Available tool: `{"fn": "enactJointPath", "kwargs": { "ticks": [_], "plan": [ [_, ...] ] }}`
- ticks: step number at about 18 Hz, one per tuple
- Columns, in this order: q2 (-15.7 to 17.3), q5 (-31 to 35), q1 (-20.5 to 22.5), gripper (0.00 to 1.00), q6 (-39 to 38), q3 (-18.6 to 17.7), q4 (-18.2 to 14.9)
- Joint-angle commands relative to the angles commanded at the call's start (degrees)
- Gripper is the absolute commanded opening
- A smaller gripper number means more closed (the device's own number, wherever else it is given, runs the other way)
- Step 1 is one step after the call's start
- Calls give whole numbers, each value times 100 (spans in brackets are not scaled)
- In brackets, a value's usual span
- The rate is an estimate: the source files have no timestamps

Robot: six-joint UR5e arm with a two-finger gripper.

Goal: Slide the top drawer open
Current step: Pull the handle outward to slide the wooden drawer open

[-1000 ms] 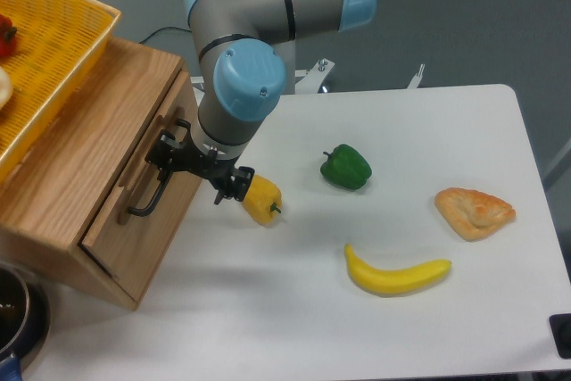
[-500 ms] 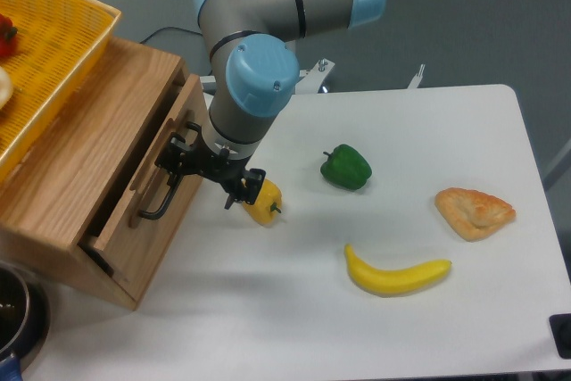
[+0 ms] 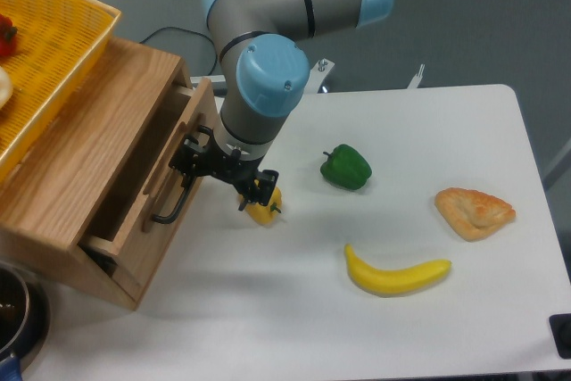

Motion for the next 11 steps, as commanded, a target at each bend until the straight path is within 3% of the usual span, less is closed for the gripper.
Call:
{"fn": "enactJointPath", "kwargs": {
  "ticks": [11],
  "plan": [
    [0, 70, 219, 100, 247, 53, 0]
  ]
}}
